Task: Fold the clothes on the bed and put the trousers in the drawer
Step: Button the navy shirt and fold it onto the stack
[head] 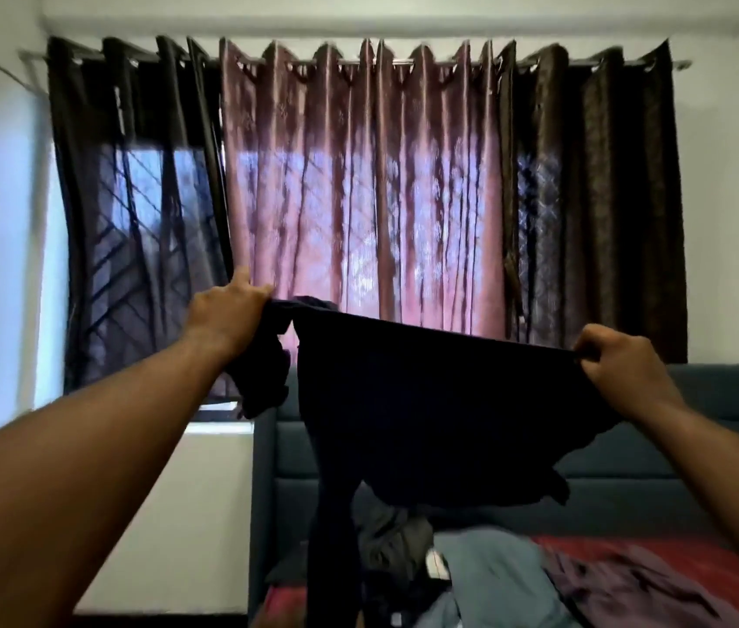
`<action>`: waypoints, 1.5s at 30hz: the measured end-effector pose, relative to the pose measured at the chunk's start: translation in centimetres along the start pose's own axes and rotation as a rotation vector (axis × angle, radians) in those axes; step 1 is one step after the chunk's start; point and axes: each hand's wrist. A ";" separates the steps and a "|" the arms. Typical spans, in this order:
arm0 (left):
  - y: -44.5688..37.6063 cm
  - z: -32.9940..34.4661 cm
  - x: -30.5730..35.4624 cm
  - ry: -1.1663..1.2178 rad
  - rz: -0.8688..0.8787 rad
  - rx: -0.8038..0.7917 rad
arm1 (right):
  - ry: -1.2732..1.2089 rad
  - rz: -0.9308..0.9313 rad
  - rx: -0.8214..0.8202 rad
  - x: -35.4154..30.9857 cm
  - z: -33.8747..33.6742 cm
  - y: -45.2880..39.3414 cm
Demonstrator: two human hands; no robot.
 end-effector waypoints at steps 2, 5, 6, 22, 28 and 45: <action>6.0 0.2 0.0 -0.111 0.147 -0.188 | 0.018 0.043 -0.065 1.6 -0.5 5.0; 19.8 0.3 1.9 -0.153 0.327 -0.555 | 0.080 0.097 -0.237 5.2 -0.9 16.3; 25.3 0.6 3.0 -0.137 0.377 -0.667 | 0.093 0.117 -0.302 6.3 -1.4 21.5; 63.6 1.2 15.8 0.152 0.321 -1.519 | 0.618 0.237 -1.240 14.3 -2.7 52.1; 60.3 3.1 15.7 0.174 0.125 -1.239 | 0.707 0.096 -1.319 12.8 -1.5 53.7; 64.3 10.7 13.4 0.839 -1.435 -0.837 | 0.471 -0.353 -1.285 9.3 1.8 58.9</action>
Point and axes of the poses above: each hand's wrist, its own y-axis away from the middle knuckle, its own z-axis out of the palm, x = y × z, and after that the axes turned 11 degrees about x, right-handed
